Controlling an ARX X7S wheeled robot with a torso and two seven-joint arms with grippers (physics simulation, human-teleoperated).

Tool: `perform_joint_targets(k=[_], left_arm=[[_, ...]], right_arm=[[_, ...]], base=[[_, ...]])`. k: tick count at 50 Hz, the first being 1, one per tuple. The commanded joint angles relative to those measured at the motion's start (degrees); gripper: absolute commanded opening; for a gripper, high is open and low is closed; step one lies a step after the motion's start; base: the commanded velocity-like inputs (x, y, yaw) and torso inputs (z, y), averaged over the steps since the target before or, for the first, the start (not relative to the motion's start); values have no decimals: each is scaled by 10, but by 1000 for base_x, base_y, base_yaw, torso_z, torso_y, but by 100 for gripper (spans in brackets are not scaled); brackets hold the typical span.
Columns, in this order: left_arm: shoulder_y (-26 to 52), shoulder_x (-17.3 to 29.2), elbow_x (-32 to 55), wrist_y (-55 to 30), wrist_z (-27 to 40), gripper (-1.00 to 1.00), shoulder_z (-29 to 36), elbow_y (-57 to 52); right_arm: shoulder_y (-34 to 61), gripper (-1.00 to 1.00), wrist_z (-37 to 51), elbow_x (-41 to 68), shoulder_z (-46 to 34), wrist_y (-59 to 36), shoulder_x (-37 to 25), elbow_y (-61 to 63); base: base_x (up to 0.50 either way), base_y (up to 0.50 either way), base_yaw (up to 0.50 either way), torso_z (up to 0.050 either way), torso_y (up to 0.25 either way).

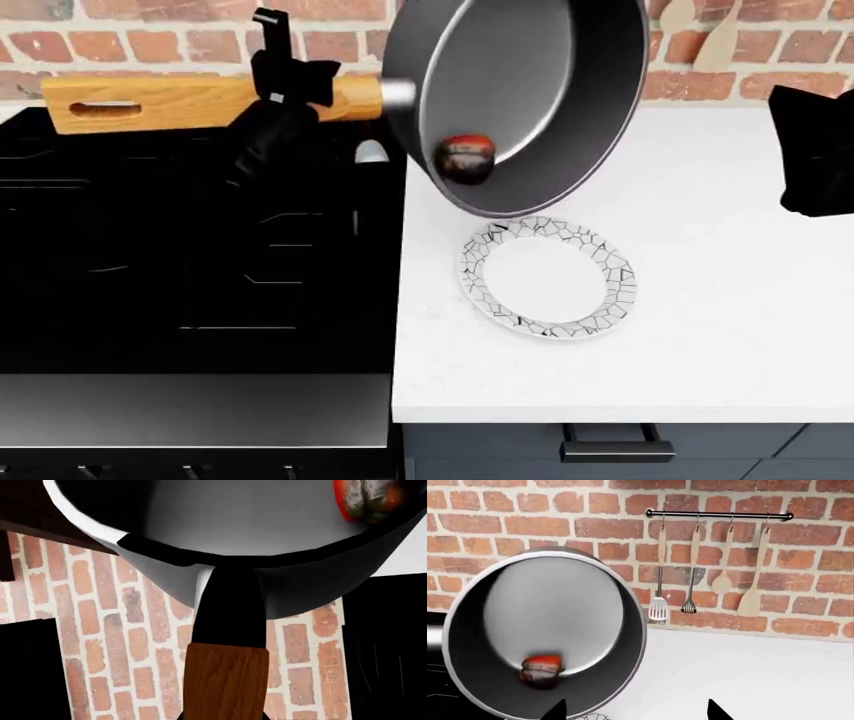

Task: Pick up the pan and dump the vegetables in it onto the plate. Then return the pan to the stove.

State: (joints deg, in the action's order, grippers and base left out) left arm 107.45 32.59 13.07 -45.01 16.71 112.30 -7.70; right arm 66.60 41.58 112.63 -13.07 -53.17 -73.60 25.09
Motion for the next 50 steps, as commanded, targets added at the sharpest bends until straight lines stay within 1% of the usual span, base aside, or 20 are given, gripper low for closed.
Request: perform_joint_targets(k=[1, 26, 50], left_arm=[[5, -2, -49, -10, 17, -100, -4, 2], [9, -15, -113, -30, 52, -100, 25, -10], [10, -21, -158, -58, 65, -100, 57, -26]], right_arm=[[-10, 100, -2, -1, 6, 5, -3, 2], [-54, 100, -19, -12, 24, 26, -12, 10], [-85, 100, -28, -13, 43, 42, -25, 14]], base=[[0, 0, 0, 0, 0], [0, 0, 0, 0, 1], [0, 0, 0, 0, 1]])
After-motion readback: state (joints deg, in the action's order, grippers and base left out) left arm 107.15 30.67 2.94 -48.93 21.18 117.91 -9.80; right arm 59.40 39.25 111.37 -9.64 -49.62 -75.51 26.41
